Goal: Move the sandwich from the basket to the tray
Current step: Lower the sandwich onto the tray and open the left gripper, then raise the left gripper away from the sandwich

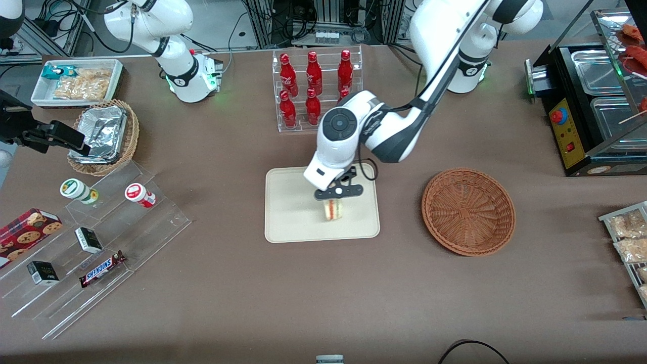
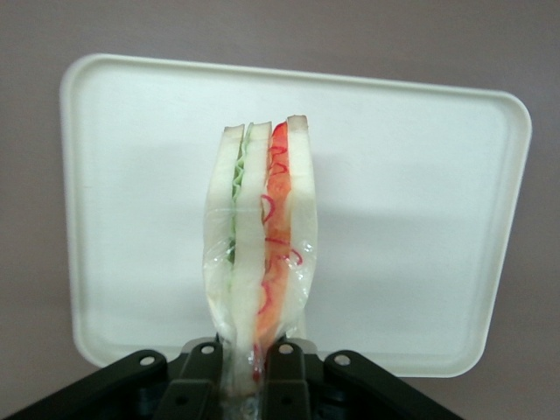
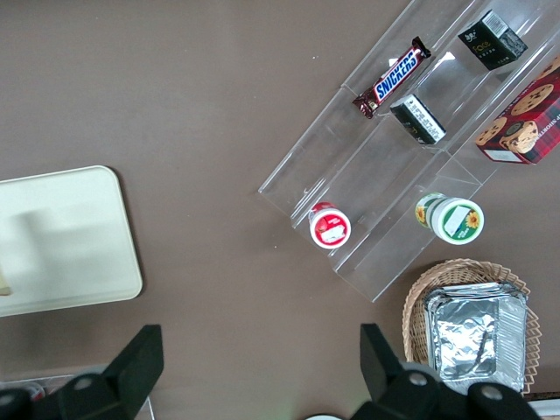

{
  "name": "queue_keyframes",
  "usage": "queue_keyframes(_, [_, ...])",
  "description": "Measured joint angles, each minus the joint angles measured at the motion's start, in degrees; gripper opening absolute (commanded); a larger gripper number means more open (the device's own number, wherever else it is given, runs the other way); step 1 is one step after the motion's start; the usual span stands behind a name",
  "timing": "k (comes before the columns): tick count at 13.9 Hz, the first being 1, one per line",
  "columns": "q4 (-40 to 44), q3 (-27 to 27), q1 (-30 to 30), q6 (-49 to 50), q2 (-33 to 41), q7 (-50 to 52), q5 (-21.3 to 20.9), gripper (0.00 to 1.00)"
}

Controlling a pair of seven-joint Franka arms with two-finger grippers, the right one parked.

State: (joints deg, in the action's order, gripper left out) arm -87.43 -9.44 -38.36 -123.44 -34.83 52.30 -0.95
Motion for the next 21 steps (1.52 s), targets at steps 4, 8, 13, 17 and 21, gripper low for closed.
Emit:
queue_keyframes(4, [0.4,0.0,-2.4,-0.5,-3.0,0.1,-3.8,0.06])
queue_keyframes(8, [0.5,0.1,-2.8,-4.8,-5.8,0.4,-4.8,0.54])
queue_keyframes(13, [0.8,0.2,-2.8,-5.3,-6.9,2.2,-4.9,1.00])
queue_keyframes(17, [2.7,0.8,-2.6,-0.7,-3.2,3.2,-4.9,1.00])
queue_keyframes(21, [2.9,1.5,2.5,11.9,8.5,7.5,-4.9,1.00])
